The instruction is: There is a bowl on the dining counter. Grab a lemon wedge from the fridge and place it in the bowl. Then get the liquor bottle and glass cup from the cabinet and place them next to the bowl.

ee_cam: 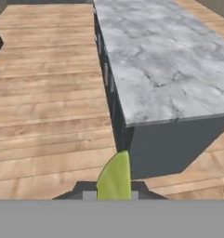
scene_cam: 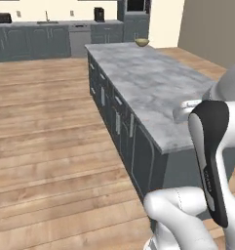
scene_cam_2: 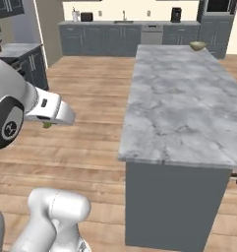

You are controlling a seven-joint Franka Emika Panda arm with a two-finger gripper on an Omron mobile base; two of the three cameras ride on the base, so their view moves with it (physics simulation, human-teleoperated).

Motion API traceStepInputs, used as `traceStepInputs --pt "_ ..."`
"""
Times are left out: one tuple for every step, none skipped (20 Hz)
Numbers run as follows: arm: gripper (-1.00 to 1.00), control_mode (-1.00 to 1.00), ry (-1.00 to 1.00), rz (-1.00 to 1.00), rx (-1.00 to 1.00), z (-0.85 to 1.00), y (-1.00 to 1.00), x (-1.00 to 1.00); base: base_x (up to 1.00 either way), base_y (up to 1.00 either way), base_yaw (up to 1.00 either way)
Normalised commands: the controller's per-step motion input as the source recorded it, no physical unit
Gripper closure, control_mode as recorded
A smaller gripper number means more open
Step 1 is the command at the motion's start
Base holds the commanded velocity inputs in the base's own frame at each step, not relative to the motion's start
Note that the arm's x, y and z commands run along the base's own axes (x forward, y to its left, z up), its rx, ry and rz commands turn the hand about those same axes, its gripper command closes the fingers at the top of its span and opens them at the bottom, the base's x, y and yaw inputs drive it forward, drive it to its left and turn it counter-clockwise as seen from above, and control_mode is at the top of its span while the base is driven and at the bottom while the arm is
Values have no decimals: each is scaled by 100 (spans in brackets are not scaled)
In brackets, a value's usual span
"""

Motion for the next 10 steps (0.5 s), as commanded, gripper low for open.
traceStepInputs --pt "100 100 0 0 0 0 0 0 0 -71 -10" --pt "100 100 0 0 0 0 0 0 0 -92 -7" --pt "100 100 0 0 0 0 0 0 1 -100 -3" --pt "100 100 0 0 0 0 0 0 11 -100 -3" --pt "100 100 0 0 0 0 0 0 11 -100 -2" --pt "100 100 0 0 0 0 0 0 11 -100 -1" --pt "100 100 0 0 0 0 0 0 14 -100 -1" --pt "100 100 0 0 0 0 0 0 11 -100 -1" --pt "100 100 0 0 0 0 0 0 9 -100 0" --pt "100 100 0 0 0 0 0 0 9 -100 0"
